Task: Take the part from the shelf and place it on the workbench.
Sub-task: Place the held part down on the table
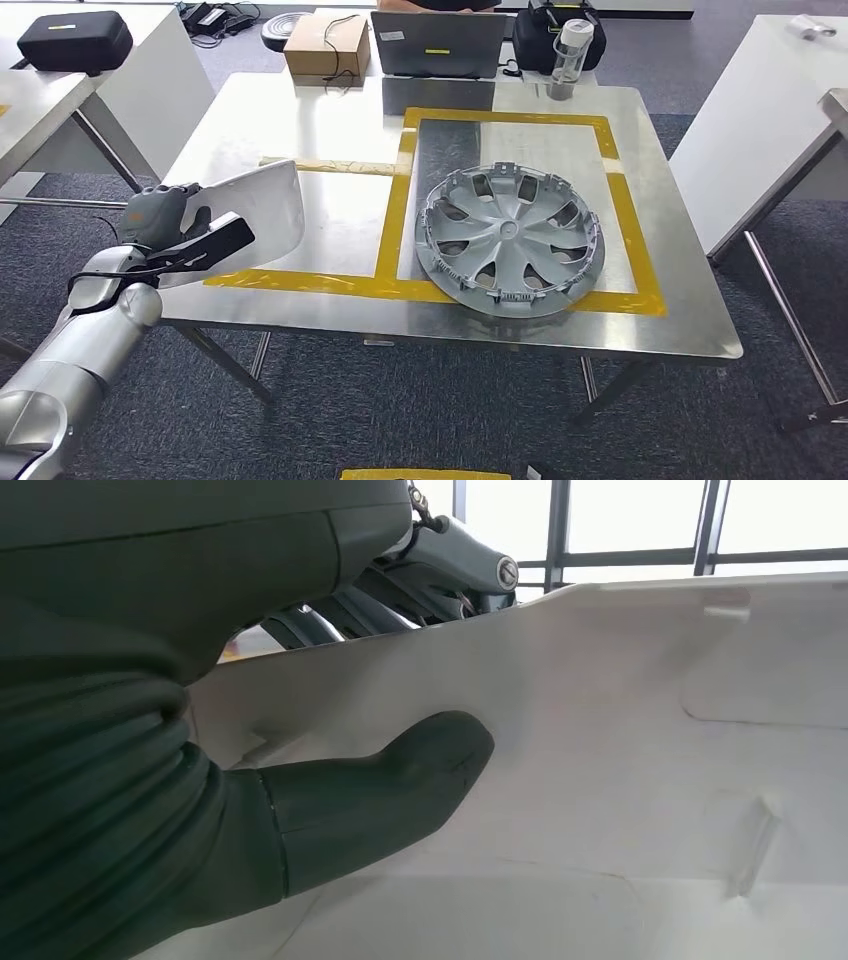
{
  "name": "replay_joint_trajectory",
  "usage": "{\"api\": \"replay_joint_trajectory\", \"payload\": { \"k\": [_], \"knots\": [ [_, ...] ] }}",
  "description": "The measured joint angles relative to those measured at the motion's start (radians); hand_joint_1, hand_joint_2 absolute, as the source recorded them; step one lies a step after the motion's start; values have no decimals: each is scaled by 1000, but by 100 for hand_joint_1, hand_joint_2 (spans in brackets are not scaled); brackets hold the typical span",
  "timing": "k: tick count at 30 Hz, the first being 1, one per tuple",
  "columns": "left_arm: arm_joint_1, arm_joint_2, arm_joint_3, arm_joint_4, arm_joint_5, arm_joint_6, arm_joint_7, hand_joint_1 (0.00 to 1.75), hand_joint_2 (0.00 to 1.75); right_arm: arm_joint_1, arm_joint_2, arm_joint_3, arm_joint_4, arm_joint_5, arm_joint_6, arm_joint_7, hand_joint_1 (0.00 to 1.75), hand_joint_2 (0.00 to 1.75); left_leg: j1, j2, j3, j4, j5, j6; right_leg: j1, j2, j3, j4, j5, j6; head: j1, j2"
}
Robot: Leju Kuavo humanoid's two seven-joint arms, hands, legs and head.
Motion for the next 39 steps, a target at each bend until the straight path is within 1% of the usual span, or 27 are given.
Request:
{"api": "replay_joint_trajectory", "payload": {
  "k": [15, 21, 25, 32, 39],
  "knots": [
    [0, -15, -4, 14, 0, 0, 0, 175, 175, 0, -2, 4, 0, 1, 0, 0, 0, 0, 0, 0, 0, 0, 0, 0, 0, 0, 0, 0, 0, 0, 0, 0],
    [7, -43, -4, 19, 6, 3, -5, 175, 175, 0, -3, 5, 0, 15, -13, 0, 0, 0, 0, -1, 0, 0, 0, 1, 0, -1, 1, 0, 0, 0, 0, 0],
    [14, -53, -4, 22, 16, 5, 2, 175, 175, 1, -3, 7, 0, 21, -25, 0, 0, 0, 0, 0, 0, 0, 0, 1, 0, -1, 1, 0, 0, 0, 0, 0],
    [15, -58, -4, 26, 17, 4, 38, 175, 175, 0, -2, 9, 0, 27, -29, 0, 0, 0, 0, -1, 0, 0, 0, 1, 0, -1, 1, 0, 0, 0, 0, 0],
    [15, -58, -4, 26, 3, -10, 39, 175, 175, 0, -2, 13, 0, 32, -20, 0, 0, 0, 0, 0, 0, 0, 0, 1, 0, -1, 1, 0, 0, 0, 0, 0]
  ]
}}
